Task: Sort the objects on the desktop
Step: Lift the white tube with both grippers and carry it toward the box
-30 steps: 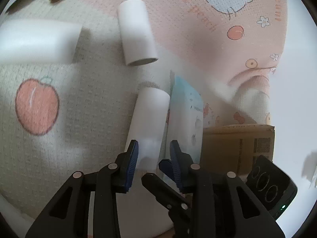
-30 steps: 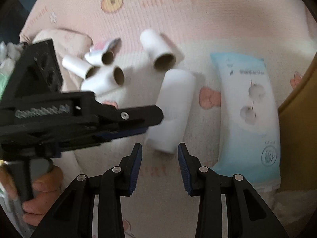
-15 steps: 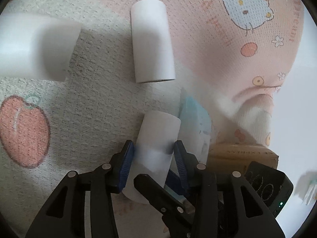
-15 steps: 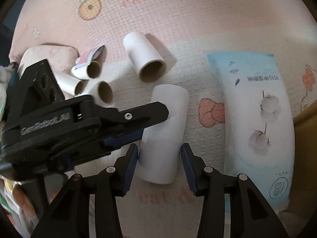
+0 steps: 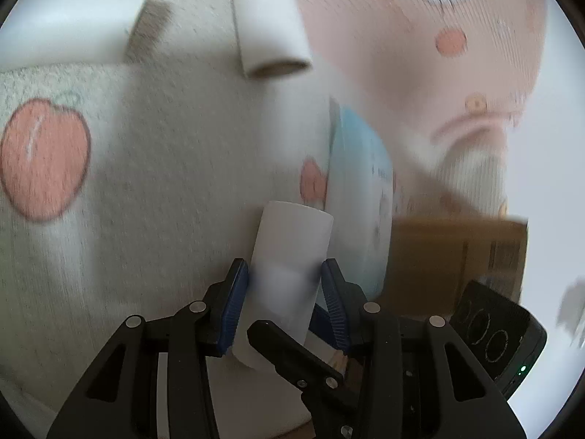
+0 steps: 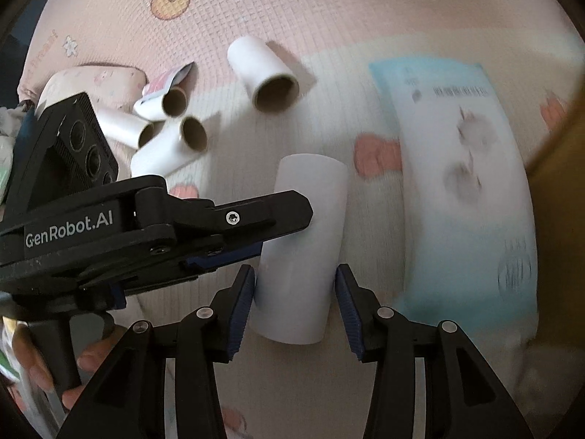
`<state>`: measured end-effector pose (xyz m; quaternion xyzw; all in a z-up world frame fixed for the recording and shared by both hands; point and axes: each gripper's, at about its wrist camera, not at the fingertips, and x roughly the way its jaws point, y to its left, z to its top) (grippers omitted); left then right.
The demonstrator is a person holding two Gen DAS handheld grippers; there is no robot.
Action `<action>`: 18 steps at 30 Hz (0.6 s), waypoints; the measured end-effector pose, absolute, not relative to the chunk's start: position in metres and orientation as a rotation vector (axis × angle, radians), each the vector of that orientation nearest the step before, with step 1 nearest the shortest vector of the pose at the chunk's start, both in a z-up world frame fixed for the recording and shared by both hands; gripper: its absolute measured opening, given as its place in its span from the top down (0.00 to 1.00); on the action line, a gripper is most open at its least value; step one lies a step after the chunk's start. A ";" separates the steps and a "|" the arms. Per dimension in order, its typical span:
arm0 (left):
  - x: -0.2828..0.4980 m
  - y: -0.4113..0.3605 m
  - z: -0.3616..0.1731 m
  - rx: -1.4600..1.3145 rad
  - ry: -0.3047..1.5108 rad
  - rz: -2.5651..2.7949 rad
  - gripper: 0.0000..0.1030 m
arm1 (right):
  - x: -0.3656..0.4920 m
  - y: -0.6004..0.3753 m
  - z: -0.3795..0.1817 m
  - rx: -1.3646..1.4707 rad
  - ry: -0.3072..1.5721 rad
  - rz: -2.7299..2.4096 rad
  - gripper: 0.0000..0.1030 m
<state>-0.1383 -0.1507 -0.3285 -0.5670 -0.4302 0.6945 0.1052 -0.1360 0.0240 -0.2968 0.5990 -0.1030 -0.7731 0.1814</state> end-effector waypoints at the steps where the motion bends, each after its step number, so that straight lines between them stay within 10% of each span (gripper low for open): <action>1: -0.135 -0.147 -0.327 -1.680 -1.234 2.051 0.56 | -0.131 0.026 -0.297 1.692 -0.298 -2.182 0.59; 18: -0.091 -0.094 -0.253 -1.573 -0.794 2.203 0.56 | -0.062 0.053 -0.256 1.564 -0.353 -2.286 0.59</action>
